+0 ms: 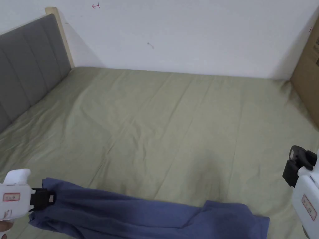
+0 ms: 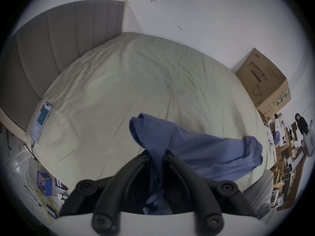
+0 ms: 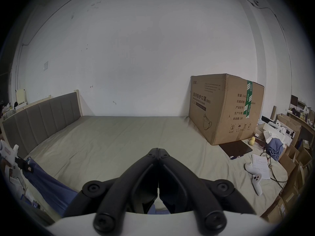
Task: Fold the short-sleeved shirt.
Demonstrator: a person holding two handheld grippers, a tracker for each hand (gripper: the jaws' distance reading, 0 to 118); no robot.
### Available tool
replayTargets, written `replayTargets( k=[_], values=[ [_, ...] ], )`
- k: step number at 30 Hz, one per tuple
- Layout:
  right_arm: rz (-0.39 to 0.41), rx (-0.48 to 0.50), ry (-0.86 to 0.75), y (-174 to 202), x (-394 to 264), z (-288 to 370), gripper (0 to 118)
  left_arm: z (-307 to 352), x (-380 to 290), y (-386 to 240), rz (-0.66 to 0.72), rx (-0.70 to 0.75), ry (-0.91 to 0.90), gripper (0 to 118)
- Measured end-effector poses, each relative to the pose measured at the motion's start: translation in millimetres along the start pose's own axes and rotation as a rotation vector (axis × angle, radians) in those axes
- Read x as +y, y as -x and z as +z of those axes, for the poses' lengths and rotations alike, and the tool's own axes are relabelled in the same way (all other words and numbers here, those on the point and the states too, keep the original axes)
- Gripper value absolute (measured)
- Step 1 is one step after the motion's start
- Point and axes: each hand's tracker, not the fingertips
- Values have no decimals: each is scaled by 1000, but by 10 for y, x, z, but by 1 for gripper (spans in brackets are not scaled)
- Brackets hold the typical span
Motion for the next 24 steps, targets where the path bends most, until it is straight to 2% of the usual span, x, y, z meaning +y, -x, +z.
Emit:
replayTargets(
  k=[3, 7, 12, 20, 22, 23, 24],
  values=[
    [-1, 2, -5, -35, -10, 29, 0, 29, 21, -411, -25, 35, 22, 11],
    [-6, 10, -8, -58, -14, 61, 0, -80, -19, -1035, -98, -43, 53, 11],
    [-5, 22, -15, -89, -5, 116, 0, -532, -158, -1701, -160, -137, 121, 11],
    [3, 12, -17, -200, -29, 189, 0, -1235, -495, -2356, -187, -157, 240, 11],
    [6, 6, -12, -224, -47, 197, 0, -1344, -554, -2409, -187, -92, 251, 23],
    [7, 4, -8, -238, -57, 201, 0, -1378, -558, -2432, -173, -119, 256, 39],
    [6, 3, -6, -252, -66, 203, 0, -1385, -567, -2426, -138, -137, 267, 69]
  ],
)
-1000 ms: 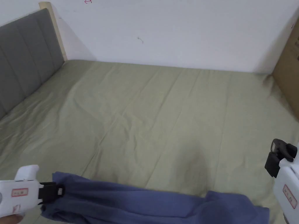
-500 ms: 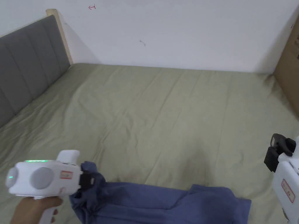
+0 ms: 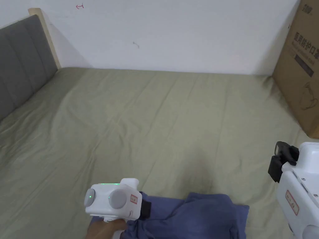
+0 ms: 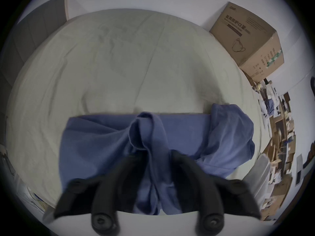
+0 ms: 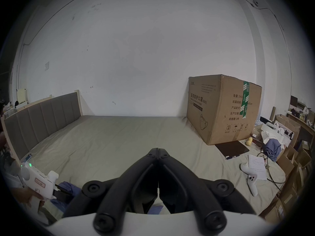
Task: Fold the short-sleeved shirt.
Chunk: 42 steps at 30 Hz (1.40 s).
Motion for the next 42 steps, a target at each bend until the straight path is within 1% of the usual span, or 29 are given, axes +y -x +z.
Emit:
replayTargets(
  k=[1, 2, 3, 7, 10, 13, 15, 18, 19, 20, 22, 23, 24, 26, 28, 29, 31, 33, 35, 38, 42],
  values=[
    [-2, -3, 3, -12, -10, 5, 0, 9, -4, -2, 26, -40, 10, 89],
    [-4, -5, 6, -25, -18, 7, 0, 29, -18, -19, 39, -91, 14, 102],
    [-7, -6, 8, -33, -22, 4, 0, 51, -30, -41, 42, -120, 14, 105],
    [-19, -8, 11, -49, -20, -7, 0, 334, -6, -76, 40, -185, -71, 105],
    [-19, -3, 3, -34, 13, -3, 0, 648, 23, -14, 54, -220, -171, 105],
    [-23, 6, -8, -12, 56, 5, 0, 963, 41, 89, 69, -220, -265, 105],
    [-22, 9, -15, 5, 81, 9, 0, 1147, 41, 178, 48, -149, -336, 105],
    [-21, 15, -23, 14, 100, 20, 0, 1301, -30, 297, -8, -2, -460, 104],
    [-21, 18, -24, 15, 104, 23, 0, 1323, -53, 334, -8, 36, -486, 100],
    [-19, 19, -24, 18, 108, 27, 0, 1341, -89, 386, -9, 72, -507, 87],
    [-17, 20, -25, 19, 110, 32, 0, 1340, -157, 478, 0, 93, -544, 20],
    [-18, 20, -24, 18, 110, 32, 0, 1294, -172, 517, 17, 107, -540, 0],
    [-19, 19, -24, 11, 106, 29, 0, 1246, -196, 559, 30, 113, -526, 0],
    [-24, 18, -22, 6, 102, 27, 0, 1122, -242, 645, 37, 73, -471, 0],
    [-29, 18, -20, -6, 90, 19, 0, 945, -306, 636, 21, 94, -446, 0],
    [-30, 18, -17, -10, 86, 17, 0, 825, -352, 610, -16, 119, -406, 0],
    [-27, 15, -14, -17, 77, 16, 0, 612, -425, 543, -23, 109, -343, 0],
    [-24, 13, -10, -35, 65, 12, 0, 416, -502, 489, -31, 76, -310, 0],
    [-21, 11, -3, -70, 59, 2, 0, 232, -559, 374, -54, 89, -279, 0],
    [-12, 5, 8, -117, 56, -20, 0, -28, -584, 244, -84, 56, -224, 0],
    [-8, -7, 12, -174, 51, 1, 0, -230, -583, 26, -87, 37, -206, 0]
  ],
)
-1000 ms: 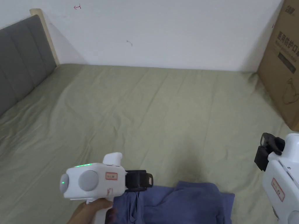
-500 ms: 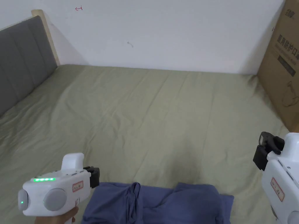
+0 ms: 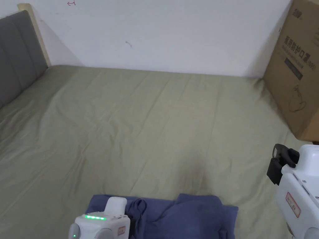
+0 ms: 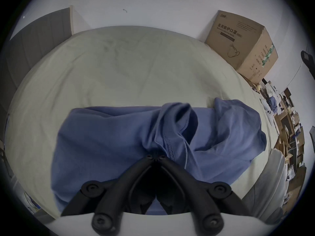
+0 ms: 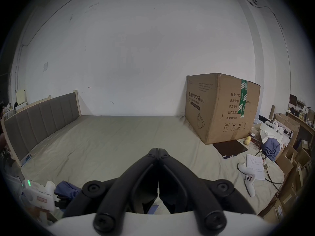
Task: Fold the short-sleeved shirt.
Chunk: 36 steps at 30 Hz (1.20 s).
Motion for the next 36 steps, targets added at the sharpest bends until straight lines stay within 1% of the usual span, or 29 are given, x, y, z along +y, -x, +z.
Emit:
replayTargets(
  k=[5, 10, 16, 20, 21, 22, 23, 24, 25, 26, 27, 28, 29, 32, 34, 35, 36],
  values=[
    [0, -14, 6, -56, 2, 15, 0, -94, -10, -298, -66, -7, 15, 0],
    [-1, -16, 0, -53, 11, 52, 0, 5, 54, -237, -51, -24, 19, 0],
    [-2, 5, -5, 32, 31, 60, 0, 733, 414, 138, 130, -243, -111, 0],
    [-3, 24, -12, 121, 55, 53, 0, 1094, 629, 610, 246, -396, -103, 0],
    [-2, 27, -13, 142, 55, 50, 0, 1123, 666, 723, 270, -424, -101, 3],
    [-2, 33, -13, 165, 56, 45, 0, 1153, 672, 842, 286, -424, -91, 15],
    [-1, 37, -11, 189, 55, 41, 0, 1166, 664, 947, 289, -404, -93, 15],
    [0, 40, -11, 213, 50, 39, 0, 1152, 648, 1047, 287, -391, -87, 22],
    [1, 44, -9, 228, 43, 31, 0, 1102, 636, 1114, 294, -379, -68, 38],
    [1, 48, -5, 243, 32, 18, 0, 1034, 595, 1216, 323, -363, -26, 66],
    [2, 53, 0, 262, 23, 6, 0, 951, 553, 1294, 353, -346, 12, 98],
    [4, 55, 5, 272, 19, 0, 0, 896, 509, 1353, 376, -330, 30, 110],
    [8, 57, 9, 288, 9, -8, 0, 811, 447, 1433, 392, -340, 33, 112],
    [23, 60, 26, 314, -19, -37, 0, 602, 315, 1595, 459, -344, 70, 112],
    [29, 58, 36, 318, -35, -54, 0, 484, 235, 1667, 490, -354, 89, 109],
    [30, 56, 40, 318, -43, -63, 0, 427, 208, 1685, 495, -362, 99, 104],
    [32, 53, 45, 318, -49, -72, 0, 385, 176, 1697, 494, -359, 97, 90]
  ],
)
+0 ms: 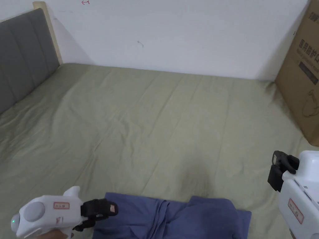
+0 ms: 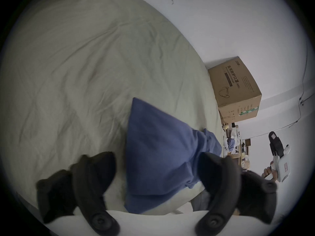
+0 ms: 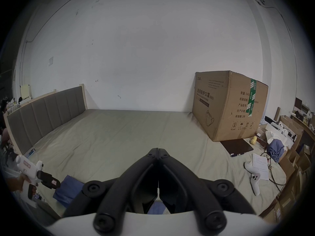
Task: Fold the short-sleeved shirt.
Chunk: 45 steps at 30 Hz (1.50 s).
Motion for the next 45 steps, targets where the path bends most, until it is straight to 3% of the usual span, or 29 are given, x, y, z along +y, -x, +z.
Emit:
replayTargets(
  k=[3, 5, 6, 8, 13, 18, 23, 26, 28, 36, 45],
  values=[
    [6, -6, 14, -12, -21, -41, 0, -143, -18, 44, -20, 21, 2, 46],
    [15, -13, 23, -12, -28, -58, 0, -225, -42, 22, -25, 40, 27, 34],
    [16, -14, 26, -14, -29, -59, 0, -249, -49, 14, -35, 41, 23, 22],
    [17, -15, 30, -21, -30, -65, 0, -285, -47, -13, -45, 43, 25, 16],
    [23, -18, 30, -25, 0, -77, 0, -76, -76, -220, -181, 111, -34, 11],
    [18, -4, 11, -11, 58, -68, 0, 357, 38, -345, -216, 137, -59, 10],
    [18, 20, -12, 6, 84, -37, 0, 870, 173, -461, -287, 302, -140, 10],
    [12, 33, -21, -4, 84, -14, 0, 1053, 160, -728, -328, 378, -188, 10],
    [9, 37, -24, -14, 85, -3, 0, 1094, 111, -955, -332, 356, -207, 10],
    [-5, 42, -40, -115, 96, 74, 0, 397, -260, -2085, -556, 324, -132, 10],
    [-11, -9, -39, -364, 19, 208, 0, -872, -701, -2554, -719, 322, 55, 10]
  ],
)
